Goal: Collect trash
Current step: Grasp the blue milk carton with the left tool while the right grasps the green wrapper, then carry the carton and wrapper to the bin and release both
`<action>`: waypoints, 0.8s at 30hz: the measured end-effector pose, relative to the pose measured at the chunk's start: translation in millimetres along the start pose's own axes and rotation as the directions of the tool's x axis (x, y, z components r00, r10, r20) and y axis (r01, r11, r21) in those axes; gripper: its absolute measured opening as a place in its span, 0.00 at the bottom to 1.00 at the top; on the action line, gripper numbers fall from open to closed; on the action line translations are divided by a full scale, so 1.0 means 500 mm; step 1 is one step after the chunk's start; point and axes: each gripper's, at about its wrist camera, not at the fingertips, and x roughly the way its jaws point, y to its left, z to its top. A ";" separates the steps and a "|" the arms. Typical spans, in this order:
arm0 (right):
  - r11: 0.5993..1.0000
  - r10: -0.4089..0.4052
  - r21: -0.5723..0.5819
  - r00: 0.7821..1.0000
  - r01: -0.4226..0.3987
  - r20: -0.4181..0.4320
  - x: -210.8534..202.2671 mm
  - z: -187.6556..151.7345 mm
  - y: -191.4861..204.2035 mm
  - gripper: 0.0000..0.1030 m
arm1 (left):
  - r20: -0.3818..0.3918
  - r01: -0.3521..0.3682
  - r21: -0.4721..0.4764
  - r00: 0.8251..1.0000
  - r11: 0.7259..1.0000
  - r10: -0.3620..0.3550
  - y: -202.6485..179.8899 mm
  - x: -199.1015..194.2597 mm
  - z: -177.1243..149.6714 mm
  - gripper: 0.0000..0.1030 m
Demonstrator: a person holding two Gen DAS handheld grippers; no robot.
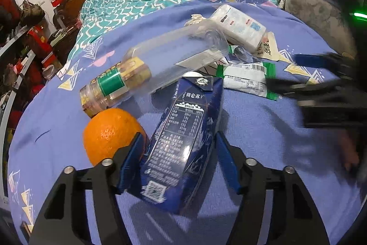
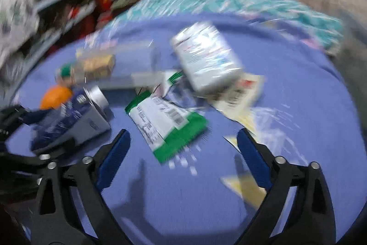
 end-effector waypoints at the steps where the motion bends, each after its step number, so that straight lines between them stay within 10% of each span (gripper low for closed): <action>1: 1.000 0.000 -0.022 1.000 0.000 -0.026 0.017 0.002 0.004 0.90 | -0.001 0.006 -0.003 1.000 1.000 -0.006 0.002 -0.004 -0.002 0.52; 2: 0.999 -0.004 -0.052 1.000 0.004 -0.011 0.015 0.002 0.013 0.89 | -0.002 0.018 -0.011 1.000 1.000 -0.018 0.004 -0.008 -0.004 0.51; 5: 0.993 0.040 -0.112 0.999 -0.039 0.003 -0.012 -0.016 0.039 0.33 | -0.002 0.042 -0.040 0.999 0.998 -0.043 0.009 -0.023 -0.017 0.48; 7: 0.993 0.052 -0.109 0.999 -0.050 0.014 -0.032 -0.046 0.041 0.23 | -0.002 0.062 -0.051 0.998 0.997 -0.063 0.005 -0.031 -0.022 0.47; 15: 0.990 0.101 0.083 0.989 -0.110 0.106 -0.160 -0.186 -0.015 0.20 | -0.010 0.048 -0.054 0.999 0.997 -0.048 -0.027 -0.016 -0.010 0.47; 24: 0.936 -0.064 0.351 0.981 -0.005 0.184 -0.262 -0.278 -0.225 0.20 | -0.036 0.372 0.045 0.928 0.927 -0.370 -0.232 -0.045 0.071 0.46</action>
